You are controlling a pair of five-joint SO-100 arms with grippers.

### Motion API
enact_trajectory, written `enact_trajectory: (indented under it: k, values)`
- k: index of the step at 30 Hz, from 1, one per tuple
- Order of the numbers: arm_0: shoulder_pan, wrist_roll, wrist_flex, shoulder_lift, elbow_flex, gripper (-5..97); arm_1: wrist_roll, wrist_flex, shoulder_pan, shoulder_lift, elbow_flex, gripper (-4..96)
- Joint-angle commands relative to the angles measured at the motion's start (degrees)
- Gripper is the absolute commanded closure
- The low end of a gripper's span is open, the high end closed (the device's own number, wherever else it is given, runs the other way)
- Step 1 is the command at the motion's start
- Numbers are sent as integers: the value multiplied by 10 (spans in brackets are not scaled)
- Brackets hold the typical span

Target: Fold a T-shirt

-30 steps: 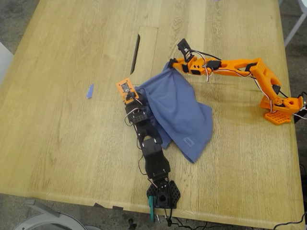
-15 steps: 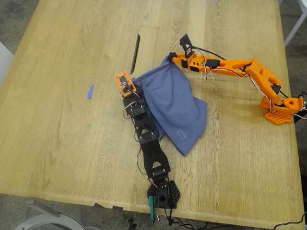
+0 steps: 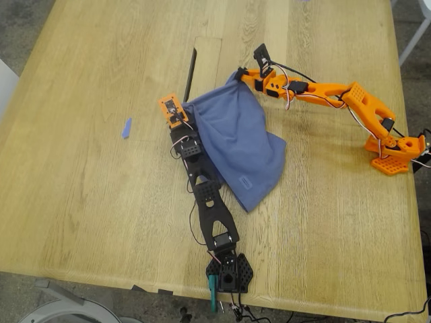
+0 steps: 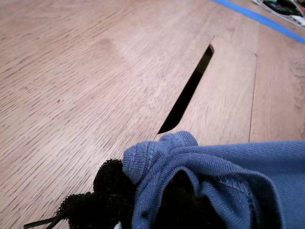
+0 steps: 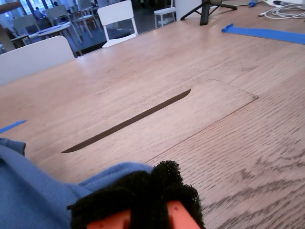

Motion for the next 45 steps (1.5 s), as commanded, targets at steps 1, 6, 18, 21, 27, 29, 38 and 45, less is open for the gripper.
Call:
enact_trajectory:
  k: [1,6,18,21,27,29,38,45]
  values:
    - [-67,-11,60,-11,-205,920,-4,4,28,11,-47,914]
    - [-71,-8,316,-204,-573,920,-2,42,23,12,-66,914]
    - [-59,-16,537,-226,-649,921,8,185,4,37,-83,914]
    - [-52,-18,562,-216,-650,921,8,201,4,43,-91,914]
    - [-34,-12,592,-178,-651,921,8,267,1,59,-123,914]
    - [-32,-8,599,-162,-651,921,6,301,1,66,-141,914]
    - [-16,2,687,-54,-652,921,1,521,-7,110,-262,914]
    - [13,7,780,30,-652,921,4,681,-33,176,-288,914]
